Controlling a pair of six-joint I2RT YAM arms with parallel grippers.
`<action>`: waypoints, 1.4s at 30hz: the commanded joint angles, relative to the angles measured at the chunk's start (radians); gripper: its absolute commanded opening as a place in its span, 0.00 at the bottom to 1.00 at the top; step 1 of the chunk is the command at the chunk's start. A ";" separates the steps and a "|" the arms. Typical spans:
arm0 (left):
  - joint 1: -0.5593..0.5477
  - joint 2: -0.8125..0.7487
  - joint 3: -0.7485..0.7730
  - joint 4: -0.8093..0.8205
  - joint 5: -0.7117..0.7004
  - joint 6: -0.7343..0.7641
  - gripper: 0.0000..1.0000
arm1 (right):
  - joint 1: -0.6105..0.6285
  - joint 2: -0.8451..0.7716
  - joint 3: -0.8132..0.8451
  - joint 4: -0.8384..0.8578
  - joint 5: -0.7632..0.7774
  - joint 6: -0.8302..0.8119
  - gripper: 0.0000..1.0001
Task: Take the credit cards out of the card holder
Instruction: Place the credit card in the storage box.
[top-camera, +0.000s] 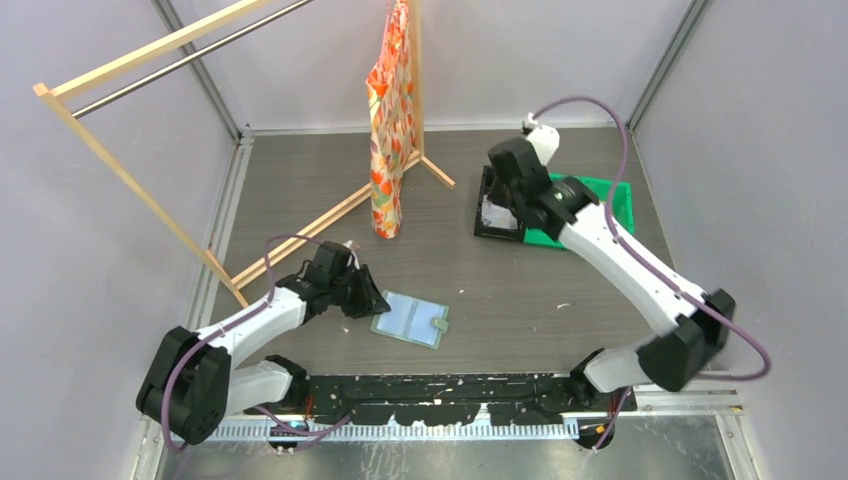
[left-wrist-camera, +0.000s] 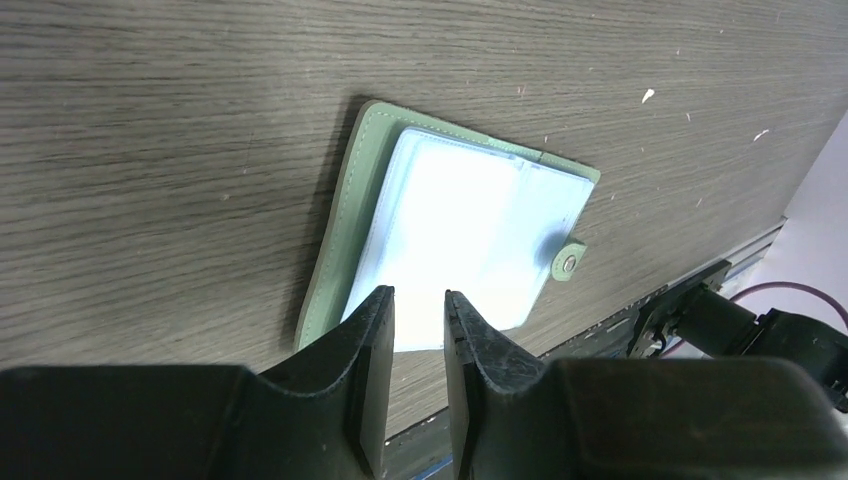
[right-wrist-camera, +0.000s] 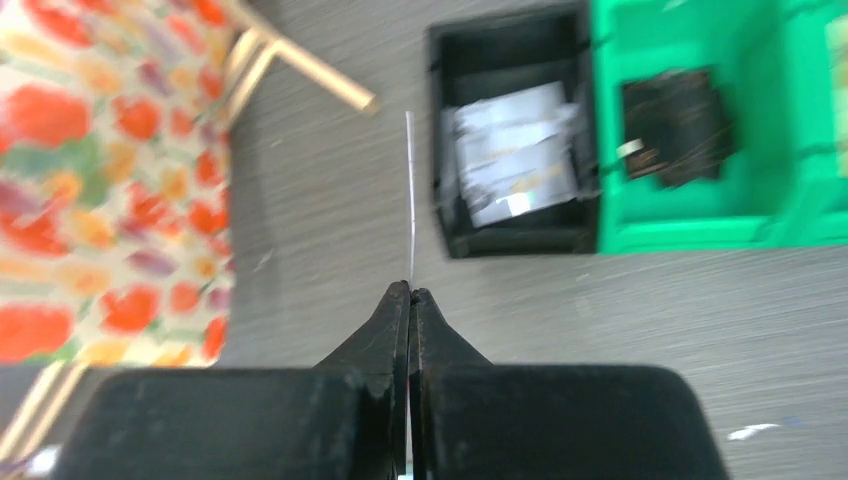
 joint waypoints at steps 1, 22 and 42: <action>0.006 -0.026 0.040 -0.051 -0.026 0.016 0.27 | -0.001 0.180 0.267 -0.341 0.320 -0.164 0.01; 0.006 -0.065 0.049 -0.108 -0.051 0.018 0.27 | 0.086 0.276 -0.008 0.227 0.378 -1.101 0.01; 0.006 -0.111 -0.004 -0.089 -0.040 -0.001 0.27 | -0.063 0.315 -0.327 0.775 0.010 -1.689 0.01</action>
